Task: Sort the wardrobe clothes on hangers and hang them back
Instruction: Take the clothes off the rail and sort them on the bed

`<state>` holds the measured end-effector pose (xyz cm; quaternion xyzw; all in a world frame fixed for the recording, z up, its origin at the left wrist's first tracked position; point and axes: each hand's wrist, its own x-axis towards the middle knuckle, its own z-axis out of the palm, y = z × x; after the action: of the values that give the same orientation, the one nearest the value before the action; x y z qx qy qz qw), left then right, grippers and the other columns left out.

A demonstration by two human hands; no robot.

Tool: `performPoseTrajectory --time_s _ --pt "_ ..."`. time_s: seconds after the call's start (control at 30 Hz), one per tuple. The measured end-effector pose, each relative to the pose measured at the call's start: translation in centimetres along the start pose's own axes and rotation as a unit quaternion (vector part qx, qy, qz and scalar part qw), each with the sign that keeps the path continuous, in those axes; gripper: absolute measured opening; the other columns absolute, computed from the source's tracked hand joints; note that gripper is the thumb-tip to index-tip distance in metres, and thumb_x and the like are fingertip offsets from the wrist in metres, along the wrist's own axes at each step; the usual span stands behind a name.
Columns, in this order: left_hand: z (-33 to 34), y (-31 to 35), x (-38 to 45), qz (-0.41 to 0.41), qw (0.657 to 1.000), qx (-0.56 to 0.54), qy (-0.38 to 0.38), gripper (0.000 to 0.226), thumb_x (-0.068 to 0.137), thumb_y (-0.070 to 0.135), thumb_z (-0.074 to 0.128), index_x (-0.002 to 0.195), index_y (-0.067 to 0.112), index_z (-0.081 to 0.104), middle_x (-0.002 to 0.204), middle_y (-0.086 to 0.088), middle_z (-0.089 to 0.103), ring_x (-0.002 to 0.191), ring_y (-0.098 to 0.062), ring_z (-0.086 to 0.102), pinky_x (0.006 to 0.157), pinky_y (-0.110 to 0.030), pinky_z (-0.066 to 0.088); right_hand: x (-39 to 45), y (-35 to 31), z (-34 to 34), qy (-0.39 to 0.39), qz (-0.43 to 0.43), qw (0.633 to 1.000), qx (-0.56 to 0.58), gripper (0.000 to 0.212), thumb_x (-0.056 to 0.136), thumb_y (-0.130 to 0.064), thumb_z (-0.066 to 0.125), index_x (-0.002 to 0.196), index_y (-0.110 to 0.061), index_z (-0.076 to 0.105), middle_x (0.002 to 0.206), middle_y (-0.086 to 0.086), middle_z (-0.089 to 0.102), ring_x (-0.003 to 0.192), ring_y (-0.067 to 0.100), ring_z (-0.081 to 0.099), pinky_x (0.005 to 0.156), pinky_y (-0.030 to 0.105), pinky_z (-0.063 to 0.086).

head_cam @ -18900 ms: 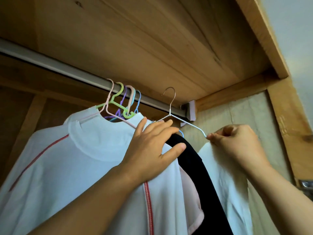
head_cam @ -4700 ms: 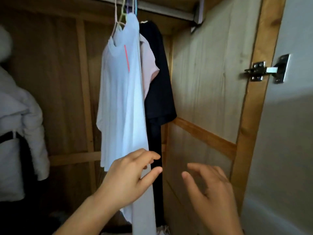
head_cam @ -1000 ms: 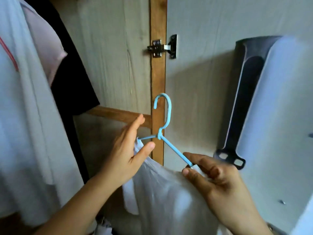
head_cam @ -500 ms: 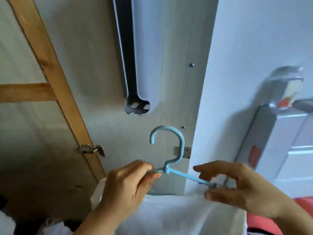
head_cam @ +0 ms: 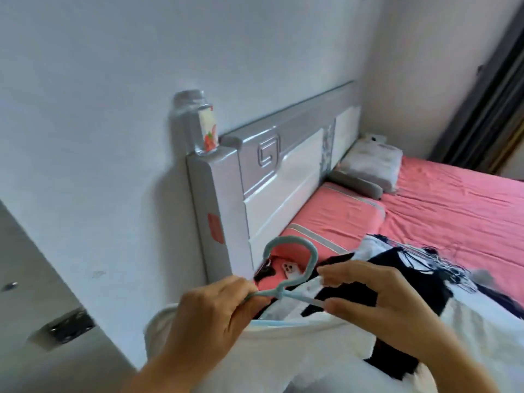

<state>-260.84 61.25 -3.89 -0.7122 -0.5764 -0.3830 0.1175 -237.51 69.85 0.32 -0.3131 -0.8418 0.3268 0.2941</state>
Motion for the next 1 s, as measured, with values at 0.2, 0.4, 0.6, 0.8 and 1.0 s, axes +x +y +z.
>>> performPoseTrajectory --time_s 0.2,0.4,0.6,0.8,1.0 --pt "6.4 1.2 6.3 0.050 0.986 -0.142 -0.066 0.029 0.092 0.054 0.044 0.081 0.029 0.053 0.065 0.019 0.048 0.054 0.006 0.042 0.050 -0.006 0.028 -5.4 3.3 -6.3 0.247 0.114 0.962 -0.033 0.045 0.057 -0.069 0.069 0.096 -0.047 0.065 0.080 -0.020 0.071 0.079 -0.004 0.065 0.072 0.002 0.042" --pt "14.4 4.3 14.0 0.133 0.971 -0.183 -0.083 0.043 0.093 0.060 0.037 0.078 0.025 0.056 0.059 0.010 0.052 0.053 -0.006 0.046 0.049 -0.015 0.035 -8.3 8.5 -11.6 0.364 0.185 0.911 -0.061 0.029 0.078 -0.013 0.075 0.084 -0.041 0.071 0.079 -0.022 0.070 0.074 -0.006 0.064 0.068 0.001 0.042" --pt "24.1 8.5 22.7 0.173 0.951 -0.237 -0.095 0.055 0.092 0.063 0.035 0.074 0.018 0.060 0.056 0.012 0.045 0.054 -0.008 0.040 0.049 -0.013 0.029 -8.1 15.0 -18.5 0.436 0.220 0.870 -0.063 0.030 0.080 -0.011 0.071 0.084 -0.041 0.070 0.073 -0.024 0.069 0.069 -0.006 0.062 0.060 0.007 0.043" --pt "36.3 10.9 29.9 0.155 0.937 -0.279 -0.142 0.048 0.089 0.067 0.036 0.075 0.024 0.050 0.050 0.014 0.042 0.047 -0.007 0.037 0.047 -0.015 0.029 -7.3 23.0 -25.2 0.479 0.250 0.837 -0.082 0.029 0.081 0.000 0.069 0.079 -0.029 0.067 0.066 -0.033 0.064 0.064 -0.014 0.060 0.060 0.001 0.041" --pt "51.7 11.5 31.5 0.113 0.918 -0.280 -0.256 0.048 0.086 0.069 0.036 0.074 0.024 0.048 0.050 0.011 0.042 0.050 -0.010 0.043 0.049 -0.021 0.032 -7.1 33.4 -28.1 0.456 0.313 0.828 -0.094 0.035 0.079 -0.001 0.070 0.073 -0.035 0.063 0.074 -0.025 0.067 0.068 -0.002 0.063 0.062 0.010 0.045"
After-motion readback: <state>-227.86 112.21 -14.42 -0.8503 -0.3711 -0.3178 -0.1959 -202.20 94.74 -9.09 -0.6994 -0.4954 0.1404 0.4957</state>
